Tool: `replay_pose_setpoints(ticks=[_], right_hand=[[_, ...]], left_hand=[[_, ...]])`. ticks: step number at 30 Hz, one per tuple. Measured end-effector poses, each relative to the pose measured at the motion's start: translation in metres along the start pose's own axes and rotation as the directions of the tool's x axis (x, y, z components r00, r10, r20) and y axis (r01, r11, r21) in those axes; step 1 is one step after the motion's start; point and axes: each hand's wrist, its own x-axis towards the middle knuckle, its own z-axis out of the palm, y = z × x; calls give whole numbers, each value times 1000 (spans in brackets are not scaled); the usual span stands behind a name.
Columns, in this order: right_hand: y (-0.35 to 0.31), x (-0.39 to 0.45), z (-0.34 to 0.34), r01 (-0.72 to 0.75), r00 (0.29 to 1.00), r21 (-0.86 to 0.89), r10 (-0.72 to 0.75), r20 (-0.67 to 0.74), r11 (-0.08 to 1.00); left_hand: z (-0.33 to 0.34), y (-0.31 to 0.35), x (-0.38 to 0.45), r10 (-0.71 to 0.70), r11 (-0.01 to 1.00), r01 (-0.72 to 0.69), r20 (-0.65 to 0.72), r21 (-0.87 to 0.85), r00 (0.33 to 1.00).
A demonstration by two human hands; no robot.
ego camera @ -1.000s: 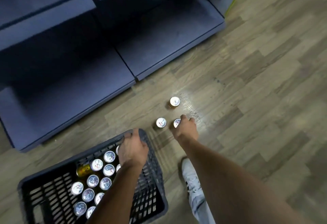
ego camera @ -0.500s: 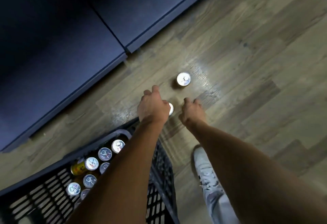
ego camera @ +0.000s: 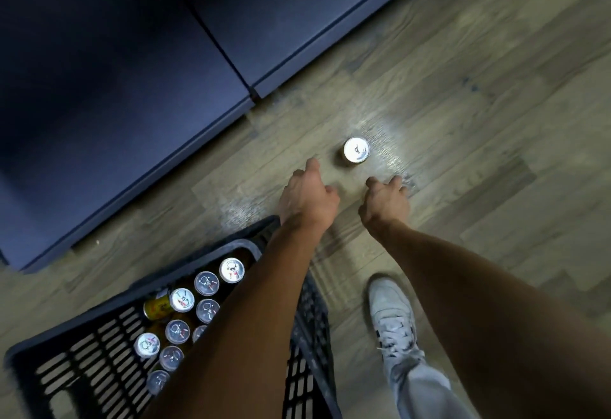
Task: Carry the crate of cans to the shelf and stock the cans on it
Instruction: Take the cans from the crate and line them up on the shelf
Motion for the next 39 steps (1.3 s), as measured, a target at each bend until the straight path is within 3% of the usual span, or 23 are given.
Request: replay_pose_setpoints(ticks=[7, 14, 16, 20, 22, 25, 29, 33, 36, 39], right_hand=[[-41, -55, -110, 29, 999, 40, -28, -24, 999], [-89, -132, -185, 209, 976, 207, -188, -113, 956], [-99, -153, -208, 303, 951, 226, -278, -139, 926], [-132, -200, -264, 466, 871, 283, -491, 22, 838], [-159, -223, -290, 455, 851, 412, -522, 61, 790], [-192, -265, -325, 337, 842, 667, -529, 101, 665], [-228, -332, -377, 185, 674, 753, -639, 370, 632], [-280, -409, -434, 183, 498, 750, -718, 487, 636], [-313, -466, -482, 216, 387, 753, -763, 519, 622], [-349, -508, -533, 283, 294, 747, -796, 530, 602]], left_hand=[[-91, 34, -39, -29, 999, 30, -69, 21, 997], [-173, 39, -99, -65, 998, 65, -125, -2, 990], [-195, 35, -117, -153, 982, 137, -117, -128, 981], [-252, 16, -147, -412, 805, 336, -53, -489, 909], [-279, 1, -163, -442, 763, 355, -36, -540, 896], [-313, -13, -193, -502, 608, 419, 82, -674, 861], [-380, -22, -254, -428, 311, 481, 332, -820, 841], [-464, -47, -317, -235, 175, 434, 391, -884, 890], [-523, -70, -361, -37, 236, 319, 319, -918, 947], [-588, -80, -398, 11, 329, 178, 192, -928, 981]])
